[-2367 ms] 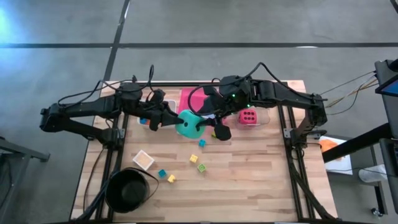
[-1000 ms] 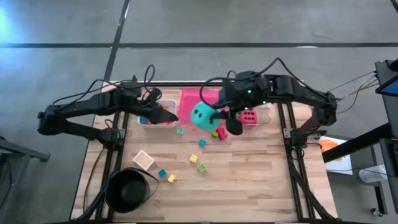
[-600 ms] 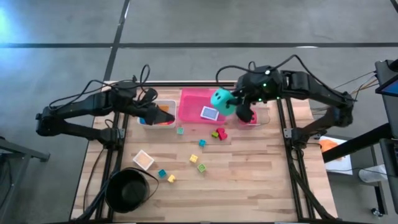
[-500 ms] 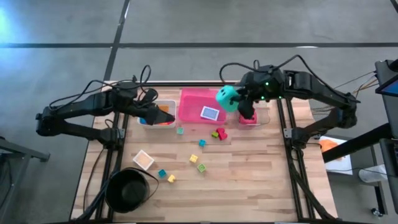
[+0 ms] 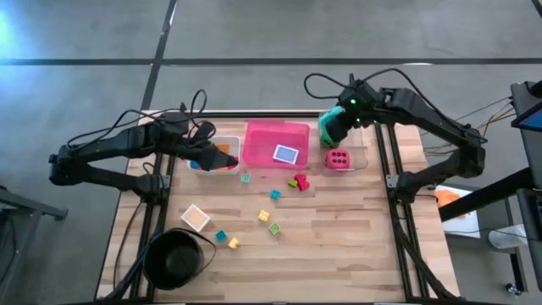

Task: Pick & Place Toys
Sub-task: Put the blue dice into the transparent bin bin

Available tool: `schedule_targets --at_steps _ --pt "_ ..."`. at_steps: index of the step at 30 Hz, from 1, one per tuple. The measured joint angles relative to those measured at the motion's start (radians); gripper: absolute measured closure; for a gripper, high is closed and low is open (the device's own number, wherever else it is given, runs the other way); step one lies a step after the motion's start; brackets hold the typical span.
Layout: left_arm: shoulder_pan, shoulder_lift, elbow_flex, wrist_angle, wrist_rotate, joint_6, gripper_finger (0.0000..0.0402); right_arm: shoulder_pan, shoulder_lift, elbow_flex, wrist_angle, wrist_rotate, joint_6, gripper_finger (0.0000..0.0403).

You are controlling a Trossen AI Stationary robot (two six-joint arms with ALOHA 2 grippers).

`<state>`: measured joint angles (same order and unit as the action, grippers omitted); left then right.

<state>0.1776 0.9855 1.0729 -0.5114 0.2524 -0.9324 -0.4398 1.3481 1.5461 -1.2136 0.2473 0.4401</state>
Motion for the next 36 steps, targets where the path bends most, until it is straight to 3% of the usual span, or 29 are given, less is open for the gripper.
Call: schedule_targets --at_steps 22,36 --pt "0.000 0.000 0.000 -0.070 -0.058 -0.003 0.0061 -0.036 0.309 -0.023 -0.178 0.175 -0.047 0.0298" --pt "0.000 0.000 0.000 -0.070 -0.081 0.009 0.0061 0.007 0.327 -0.121 -0.121 0.255 -0.035 0.0298"
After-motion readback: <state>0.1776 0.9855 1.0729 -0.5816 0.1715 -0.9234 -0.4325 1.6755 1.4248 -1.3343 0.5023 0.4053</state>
